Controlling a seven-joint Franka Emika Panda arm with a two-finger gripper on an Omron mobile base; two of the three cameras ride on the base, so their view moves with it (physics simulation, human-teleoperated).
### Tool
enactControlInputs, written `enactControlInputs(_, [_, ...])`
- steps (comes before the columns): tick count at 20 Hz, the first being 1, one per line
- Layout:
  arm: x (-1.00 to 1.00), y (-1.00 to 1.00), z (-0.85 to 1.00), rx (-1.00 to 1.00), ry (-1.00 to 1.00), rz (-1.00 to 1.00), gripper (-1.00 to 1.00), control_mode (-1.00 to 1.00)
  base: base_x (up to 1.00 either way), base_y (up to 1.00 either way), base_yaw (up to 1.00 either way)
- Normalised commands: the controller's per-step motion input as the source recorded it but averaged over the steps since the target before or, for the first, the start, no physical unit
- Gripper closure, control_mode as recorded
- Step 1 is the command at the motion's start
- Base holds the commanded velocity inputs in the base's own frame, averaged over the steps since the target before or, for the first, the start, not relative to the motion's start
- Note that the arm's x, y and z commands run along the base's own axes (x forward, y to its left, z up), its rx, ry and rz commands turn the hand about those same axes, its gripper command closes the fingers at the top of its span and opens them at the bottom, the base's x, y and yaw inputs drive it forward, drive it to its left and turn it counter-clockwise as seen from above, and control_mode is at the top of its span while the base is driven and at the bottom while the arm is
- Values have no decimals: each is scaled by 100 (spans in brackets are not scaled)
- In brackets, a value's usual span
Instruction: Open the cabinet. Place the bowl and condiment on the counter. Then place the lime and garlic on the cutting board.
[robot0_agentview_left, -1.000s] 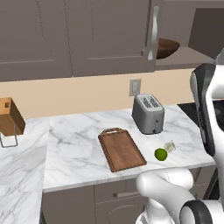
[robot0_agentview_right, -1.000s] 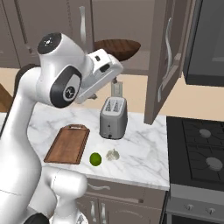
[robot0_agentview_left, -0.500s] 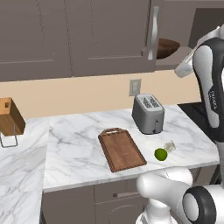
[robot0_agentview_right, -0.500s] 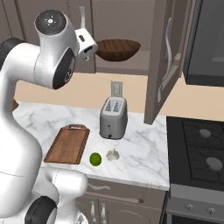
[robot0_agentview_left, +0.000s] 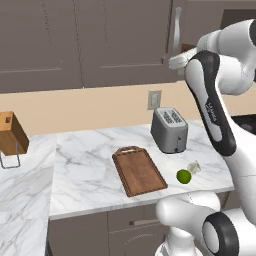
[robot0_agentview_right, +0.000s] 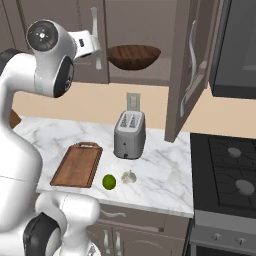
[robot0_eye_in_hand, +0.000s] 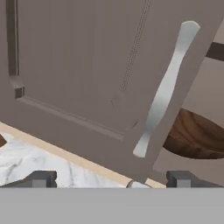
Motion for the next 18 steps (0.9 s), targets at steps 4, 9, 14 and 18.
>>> enactControlInputs(4, [11,-3,35,18,1,-24,-100,-100,0,0,0])
enactControlInputs(9, [19,-2,12,13,3,-11,-100,-100,0,0,0])
enactControlInputs(14, [39,-1,0,11,0,-6,-100,-100,0,0,0])
enactControlInputs(18, [45,-19,-2,9,0,-4,-100,-100,0,0,0])
